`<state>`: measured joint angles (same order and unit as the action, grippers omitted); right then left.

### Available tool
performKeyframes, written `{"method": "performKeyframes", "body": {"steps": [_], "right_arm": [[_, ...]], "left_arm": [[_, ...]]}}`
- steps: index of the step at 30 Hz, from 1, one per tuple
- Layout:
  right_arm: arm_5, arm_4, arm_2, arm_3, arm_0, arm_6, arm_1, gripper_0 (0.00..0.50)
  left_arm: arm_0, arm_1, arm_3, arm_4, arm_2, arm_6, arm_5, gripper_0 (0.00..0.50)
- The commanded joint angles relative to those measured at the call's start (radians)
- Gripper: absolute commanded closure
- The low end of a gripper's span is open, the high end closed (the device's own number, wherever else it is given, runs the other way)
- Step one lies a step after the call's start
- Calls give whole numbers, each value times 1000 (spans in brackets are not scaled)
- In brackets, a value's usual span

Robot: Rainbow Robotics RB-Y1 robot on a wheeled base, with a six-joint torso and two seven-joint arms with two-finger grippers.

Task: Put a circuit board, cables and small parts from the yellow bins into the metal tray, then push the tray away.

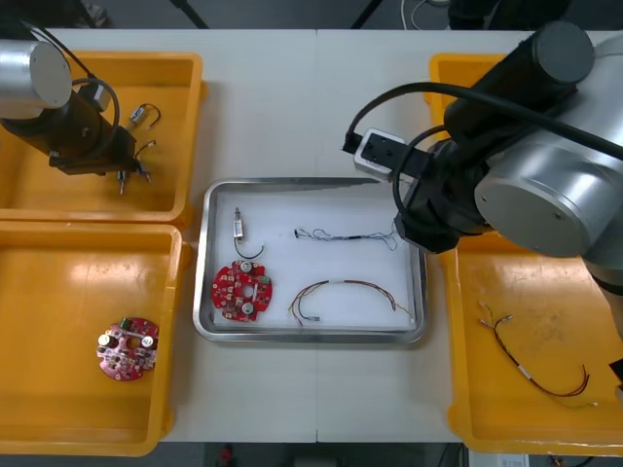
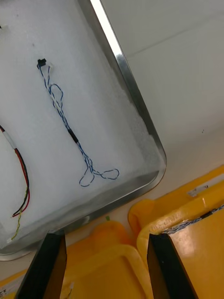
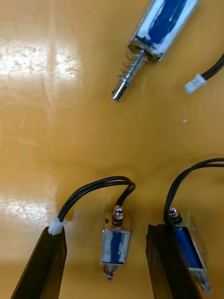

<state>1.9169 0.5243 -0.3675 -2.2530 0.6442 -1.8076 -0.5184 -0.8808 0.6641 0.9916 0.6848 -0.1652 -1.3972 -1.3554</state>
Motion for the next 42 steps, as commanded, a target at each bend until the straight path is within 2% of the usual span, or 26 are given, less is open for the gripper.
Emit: {"method": "performKeyframes", "body": {"steps": [1,7,13,14,15,16,17,24,30,38,42], "right_arm": [[3,3,67,-79,-84,157,-77,0],[3,95,225,-99,-173,274,-111,0],[3,183,403,-100,-242,312,-130,0],[3,195,430,-102,-253,314,-134,0],[3,204,450,-100,-264,315,-137,0],[3,215,478,-100,-281,318,-143,0],[3,217,502,-100,-298,320,-149,0],[3,201,598,-105,-382,323,-190,0],[3,201,670,-99,-459,337,-193,0],[3,207,756,-99,-544,364,-167,0],[3,215,754,-92,-554,452,-163,0]], "left_arm": [[34,43,7,7,-14,-128,12,0],[42,45,7,7,-14,-118,19,0],[45,45,7,6,-14,-112,25,0],[45,45,7,6,-14,-112,27,36],[45,43,7,7,-14,-112,29,123],[45,43,7,7,-16,-112,29,379],[43,45,9,7,-14,-112,29,500],[43,45,22,16,-4,-111,27,500],[43,54,81,18,50,-102,-44,500],[43,80,266,-2,171,-52,-268,500],[43,84,403,-8,173,79,-376,500]]}}
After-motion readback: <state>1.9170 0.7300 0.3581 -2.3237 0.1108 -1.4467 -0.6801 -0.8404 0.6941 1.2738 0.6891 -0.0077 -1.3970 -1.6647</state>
